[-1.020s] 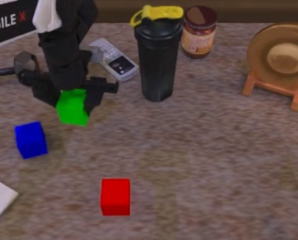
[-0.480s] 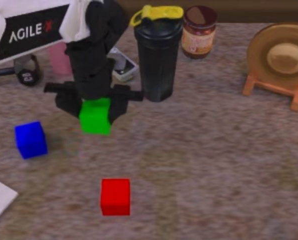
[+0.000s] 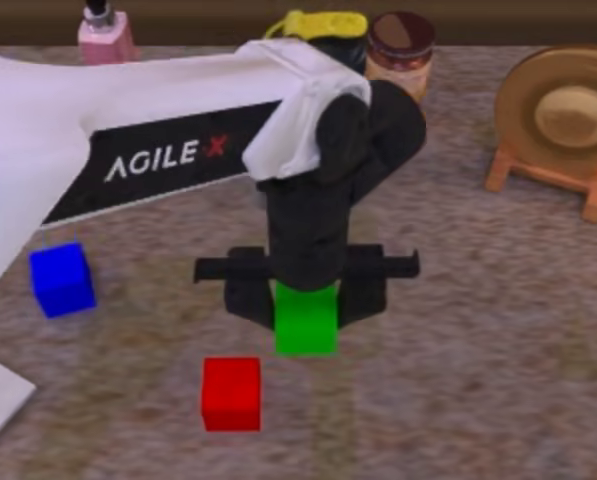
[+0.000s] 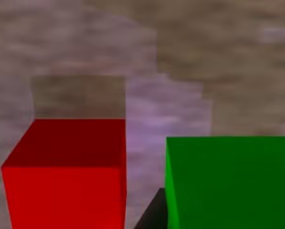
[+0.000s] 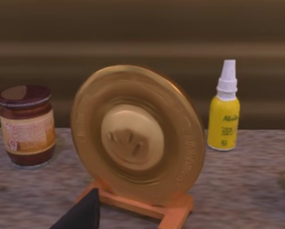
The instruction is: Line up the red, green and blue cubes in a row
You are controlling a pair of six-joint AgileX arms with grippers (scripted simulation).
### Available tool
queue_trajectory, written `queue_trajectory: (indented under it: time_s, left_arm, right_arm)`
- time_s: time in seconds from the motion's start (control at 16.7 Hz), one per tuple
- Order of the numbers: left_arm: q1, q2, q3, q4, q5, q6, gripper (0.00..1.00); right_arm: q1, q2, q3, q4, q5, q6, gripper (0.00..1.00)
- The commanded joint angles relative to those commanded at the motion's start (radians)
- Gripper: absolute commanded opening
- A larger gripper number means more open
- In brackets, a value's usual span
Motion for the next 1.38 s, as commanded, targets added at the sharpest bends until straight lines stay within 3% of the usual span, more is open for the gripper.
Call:
queue_trajectory:
  time_s: [0.18,0.54,0.9,1.2,1.38]
  left_arm:
    - [-0.063,-0.027,-0.023,0.005,0.000,-0.071,0.00]
    - [-0.062,-0.019,-0.034,0.022,-0.001,-0.071,0.00]
    - [-0.064,0.045,-0.169,0.230,0.000,-0.073,0.00]
    - [-0.066,0.056,-0.189,0.255,0.000,-0.073,0.00]
    - [-0.066,0.056,-0.189,0.255,0.000,-0.073,0.23]
  right_arm:
    - [0.000,0.000,0.000,0.000,0.000,0.000,1.00]
    - [0.000,0.000,0.000,0.000,0.000,0.000,1.00]
    - [0.000,0.000,0.000,0.000,0.000,0.000,1.00]
    - [0.000,0.000,0.000,0.000,0.000,0.000,1.00]
    - [0.000,0.000,0.000,0.000,0.000,0.000,1.00]
